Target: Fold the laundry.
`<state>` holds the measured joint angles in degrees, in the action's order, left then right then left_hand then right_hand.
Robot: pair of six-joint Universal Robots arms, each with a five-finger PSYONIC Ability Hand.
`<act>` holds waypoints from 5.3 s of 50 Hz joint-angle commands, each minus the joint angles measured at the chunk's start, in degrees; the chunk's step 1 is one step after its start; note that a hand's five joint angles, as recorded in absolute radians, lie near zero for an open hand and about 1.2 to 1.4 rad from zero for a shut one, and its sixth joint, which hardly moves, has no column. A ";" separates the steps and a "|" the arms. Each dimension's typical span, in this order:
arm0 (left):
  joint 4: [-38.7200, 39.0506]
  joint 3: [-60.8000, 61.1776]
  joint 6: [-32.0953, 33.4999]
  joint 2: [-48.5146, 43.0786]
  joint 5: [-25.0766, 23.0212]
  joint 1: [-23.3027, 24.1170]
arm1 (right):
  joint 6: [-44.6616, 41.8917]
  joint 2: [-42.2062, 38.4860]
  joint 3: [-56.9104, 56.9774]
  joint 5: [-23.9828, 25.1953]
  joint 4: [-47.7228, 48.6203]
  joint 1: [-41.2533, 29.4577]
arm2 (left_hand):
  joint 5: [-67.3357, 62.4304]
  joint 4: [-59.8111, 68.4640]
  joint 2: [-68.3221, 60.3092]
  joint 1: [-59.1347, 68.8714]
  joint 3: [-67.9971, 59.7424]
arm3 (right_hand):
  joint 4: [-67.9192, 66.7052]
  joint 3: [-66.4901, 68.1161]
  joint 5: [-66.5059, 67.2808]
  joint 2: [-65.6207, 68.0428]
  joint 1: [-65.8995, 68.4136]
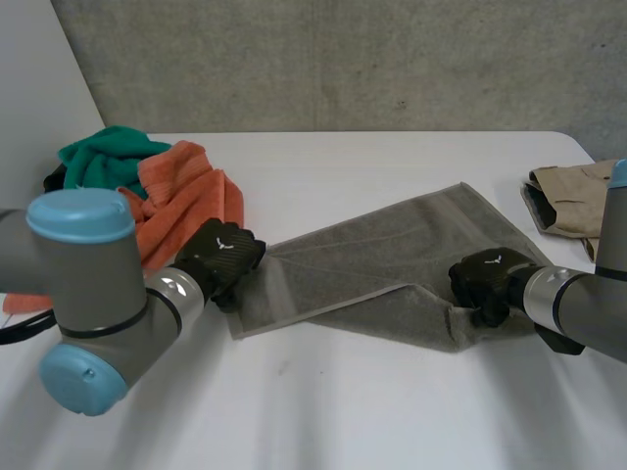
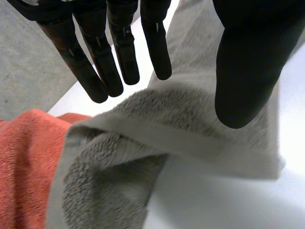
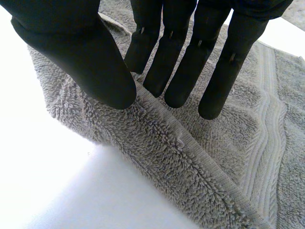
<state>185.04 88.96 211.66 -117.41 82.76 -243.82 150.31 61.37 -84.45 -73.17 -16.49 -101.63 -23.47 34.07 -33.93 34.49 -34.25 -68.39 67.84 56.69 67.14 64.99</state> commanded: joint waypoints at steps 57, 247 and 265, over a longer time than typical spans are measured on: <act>4.63 -65.59 -26.11 -6.70 12.95 -4.21 | 5.96 12.45 20.20 -21.40 42.15 -7.44 | -46.53 45.93 -46.07 45.51 -45.75 | -11.61 12.16 13.31 12.86 15.01; -17.69 -29.19 -17.95 -15.84 17.26 -5.97 | -17.34 -18.92 27.84 -15.49 6.30 4.86 | 7.44 -8.04 7.90 -8.46 8.23 | 58.39 -57.84 -56.69 -57.14 -54.99; -5.23 -8.55 -4.26 -2.12 5.40 -3.69 | -13.81 -7.31 14.31 -6.90 9.71 6.97 | 23.47 -24.07 23.93 -24.49 24.25 | 58.39 -57.84 -56.69 -57.14 -54.99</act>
<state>172.34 74.45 200.36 -120.19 93.57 -248.54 137.51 54.93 -68.06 -84.22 -10.13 -95.56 -2.93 11.62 -11.72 11.67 -12.28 -11.86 11.81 2.74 11.76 12.66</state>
